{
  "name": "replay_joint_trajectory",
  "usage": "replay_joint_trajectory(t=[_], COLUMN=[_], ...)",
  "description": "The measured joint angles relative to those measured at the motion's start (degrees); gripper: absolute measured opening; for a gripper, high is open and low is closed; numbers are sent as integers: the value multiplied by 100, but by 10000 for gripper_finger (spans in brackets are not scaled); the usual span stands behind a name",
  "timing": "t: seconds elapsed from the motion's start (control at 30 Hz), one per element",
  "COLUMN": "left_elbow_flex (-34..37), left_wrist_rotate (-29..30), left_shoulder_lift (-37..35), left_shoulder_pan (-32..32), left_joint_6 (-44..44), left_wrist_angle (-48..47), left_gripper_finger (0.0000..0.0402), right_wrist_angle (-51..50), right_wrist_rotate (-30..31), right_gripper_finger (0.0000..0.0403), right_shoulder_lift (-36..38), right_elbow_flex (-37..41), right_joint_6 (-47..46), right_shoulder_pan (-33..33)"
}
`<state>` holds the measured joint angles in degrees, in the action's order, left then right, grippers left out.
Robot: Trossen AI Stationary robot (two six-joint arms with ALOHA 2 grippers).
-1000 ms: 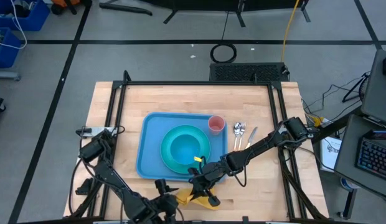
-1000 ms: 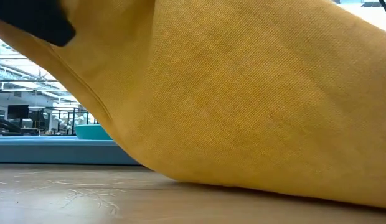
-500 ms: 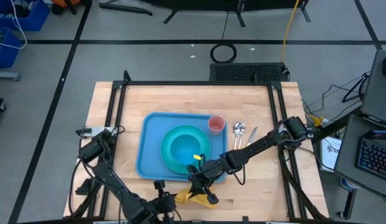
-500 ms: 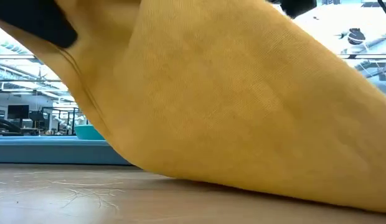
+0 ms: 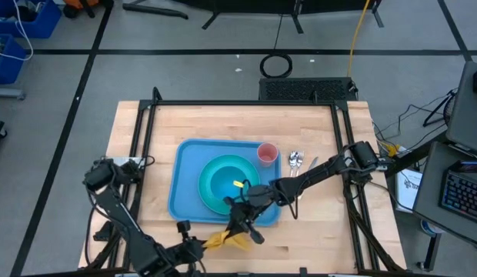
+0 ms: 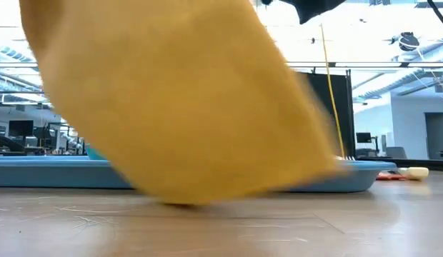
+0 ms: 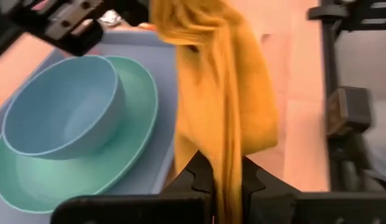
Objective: Set up tray
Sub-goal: Put the yellow napkin on the blue serving tray to the left of the green plate
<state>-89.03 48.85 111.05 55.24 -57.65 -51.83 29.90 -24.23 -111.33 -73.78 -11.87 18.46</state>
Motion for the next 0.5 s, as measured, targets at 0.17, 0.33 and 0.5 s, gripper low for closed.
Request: replay_joint_trajectory(t=[0.17, 0.33, 0.5], left_elbow_flex=[0, 0, -2], left_wrist_rotate=[-332, -456, -533], left_shoulder_lift=[-350, -554, -781], left_shoulder_pan=[94, 210, 288], left_joint_6=[-316, -833, -1151], left_wrist_angle=[-505, -1147, -1466], left_gripper_finger=[12, 12, 12], right_wrist_angle=[-233, -245, -223], right_wrist_rotate=[17, 59, 45], right_gripper_finger=[1, 0, 0], right_shoulder_lift=[0, -4, -32], right_elbow_flex=[-218, -312, -487], right_joint_6=[184, 316, 397], right_shoulder_pan=[-88, -202, -351])
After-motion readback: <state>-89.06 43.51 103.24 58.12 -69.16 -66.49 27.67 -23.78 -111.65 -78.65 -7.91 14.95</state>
